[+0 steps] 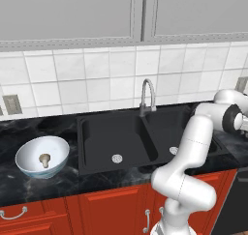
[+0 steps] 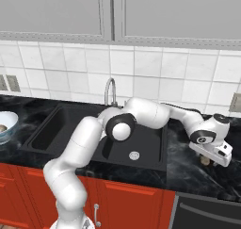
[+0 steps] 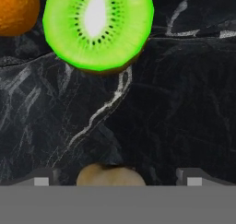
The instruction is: There is a mixed pile of frozen fruits and vegetables on the counter. Locate all the frozen vegetables and place the items in a bowl on the counter. Take all the frozen fruits and defrost them in a running sink.
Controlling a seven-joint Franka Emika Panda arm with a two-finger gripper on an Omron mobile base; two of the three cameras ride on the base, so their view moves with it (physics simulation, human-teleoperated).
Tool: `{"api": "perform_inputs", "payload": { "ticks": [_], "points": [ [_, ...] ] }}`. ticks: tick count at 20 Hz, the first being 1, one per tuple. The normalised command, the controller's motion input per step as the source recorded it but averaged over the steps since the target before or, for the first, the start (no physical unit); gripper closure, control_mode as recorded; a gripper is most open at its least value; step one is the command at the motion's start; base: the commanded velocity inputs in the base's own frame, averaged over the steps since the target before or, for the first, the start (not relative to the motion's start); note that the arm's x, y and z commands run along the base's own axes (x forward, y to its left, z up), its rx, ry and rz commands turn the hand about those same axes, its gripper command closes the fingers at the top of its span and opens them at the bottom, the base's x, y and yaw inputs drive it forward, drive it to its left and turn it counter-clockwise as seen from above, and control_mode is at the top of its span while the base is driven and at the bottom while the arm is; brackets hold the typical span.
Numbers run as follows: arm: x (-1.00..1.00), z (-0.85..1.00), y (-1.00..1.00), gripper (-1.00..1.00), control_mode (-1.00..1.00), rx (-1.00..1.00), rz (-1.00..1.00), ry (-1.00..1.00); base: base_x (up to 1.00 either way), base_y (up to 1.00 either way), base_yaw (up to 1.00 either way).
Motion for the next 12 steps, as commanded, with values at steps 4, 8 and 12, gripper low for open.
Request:
{"api": "perform_inputs", "payload": {
  "ticks": [4,8,12],
  "points": [
    [0.0,0.0,0.0,1.0,-1.0,0.0,0.0,0.0,0.0,0.0,0.0],
    [0.0,0.0,0.0,1.0,-1.0,0.0,0.0,0.0,0.0,0.0,0.0],
    [0.0,0.0,0.0,1.0,-1.0,0.0,0.0,0.0,0.0,0.0,0.0]
  ]
}}
